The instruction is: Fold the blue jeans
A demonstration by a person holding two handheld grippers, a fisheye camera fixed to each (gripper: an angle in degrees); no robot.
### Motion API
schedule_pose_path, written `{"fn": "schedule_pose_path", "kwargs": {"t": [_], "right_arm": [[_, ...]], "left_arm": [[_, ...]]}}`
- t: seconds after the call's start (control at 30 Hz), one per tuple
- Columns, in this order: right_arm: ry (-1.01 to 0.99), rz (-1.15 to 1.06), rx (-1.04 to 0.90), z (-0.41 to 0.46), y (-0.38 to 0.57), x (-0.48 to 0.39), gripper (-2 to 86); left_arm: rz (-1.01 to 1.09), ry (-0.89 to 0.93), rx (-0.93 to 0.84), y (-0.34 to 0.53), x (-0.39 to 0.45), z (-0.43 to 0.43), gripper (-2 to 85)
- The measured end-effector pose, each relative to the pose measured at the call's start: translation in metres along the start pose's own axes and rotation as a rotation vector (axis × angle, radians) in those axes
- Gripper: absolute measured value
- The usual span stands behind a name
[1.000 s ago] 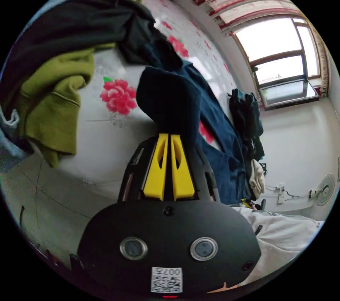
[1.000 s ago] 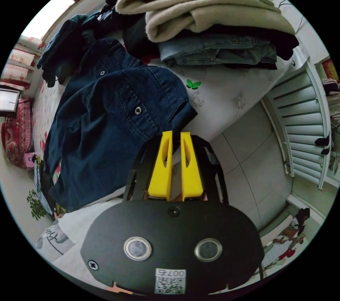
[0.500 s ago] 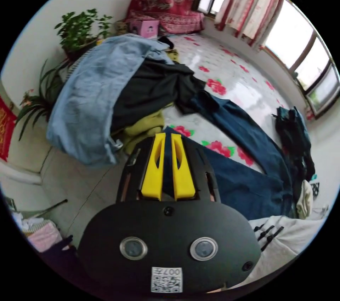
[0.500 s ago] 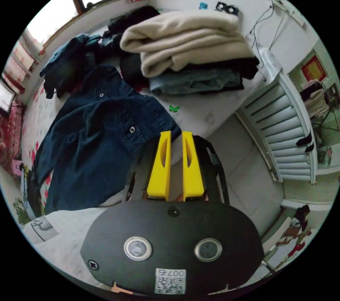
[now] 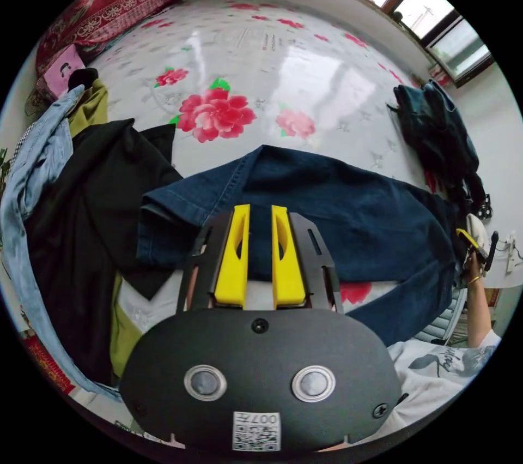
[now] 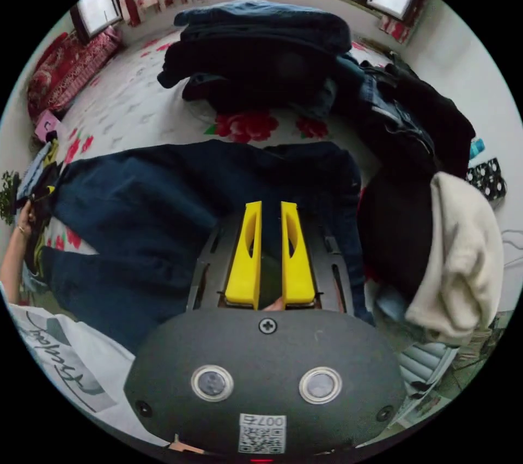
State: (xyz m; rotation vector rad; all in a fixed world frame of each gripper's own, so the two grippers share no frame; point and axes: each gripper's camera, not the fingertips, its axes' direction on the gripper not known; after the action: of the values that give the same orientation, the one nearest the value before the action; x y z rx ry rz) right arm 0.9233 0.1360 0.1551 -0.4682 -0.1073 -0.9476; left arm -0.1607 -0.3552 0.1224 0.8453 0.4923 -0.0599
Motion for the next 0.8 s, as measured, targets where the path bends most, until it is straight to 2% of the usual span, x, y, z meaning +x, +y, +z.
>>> {"fn": "schedule_pose_path", "kwargs": {"t": [0.13, 0.2, 0.27, 0.47, 0.63, 0.77, 0.8], "right_arm": [[0.073, 0.0, -0.086, 0.051, -0.047, -0.002, 3.7], [0.095, 0.021, -0.157, 0.09, -0.064, 0.003, 2.6], [0.159, 0.026, -0.03, 0.09, -0.068, 0.002, 1.5], [0.261, 0.0, 0.067, 0.11, -0.094, 0.006, 0.1], [0.164, 0.079, 0.079, 0.107, -0.102, 0.03, -0.1], [-0.061, 0.186, 0.037, 0.094, -0.098, 0.066, -0.2], [-0.05, 0.182, 0.073, 0.081, -0.092, 0.066, -0.2]], "left_arm": [[-0.021, -0.076, -0.126, -0.029, -0.001, 0.049, 3.7], [-0.021, -0.114, -0.057, -0.031, -0.004, 0.048, 0.3], [-0.009, -0.098, -0.059, -0.041, -0.009, 0.051, -0.6], [-0.012, -0.123, 0.008, -0.084, -0.006, 0.064, -0.9], [-0.033, -0.17, 0.036, -0.111, 0.006, 0.071, -0.9], [-0.122, -0.13, 0.053, -0.097, -0.009, 0.052, -0.9], [-0.124, -0.126, 0.082, -0.092, -0.01, 0.043, -0.9]]}}
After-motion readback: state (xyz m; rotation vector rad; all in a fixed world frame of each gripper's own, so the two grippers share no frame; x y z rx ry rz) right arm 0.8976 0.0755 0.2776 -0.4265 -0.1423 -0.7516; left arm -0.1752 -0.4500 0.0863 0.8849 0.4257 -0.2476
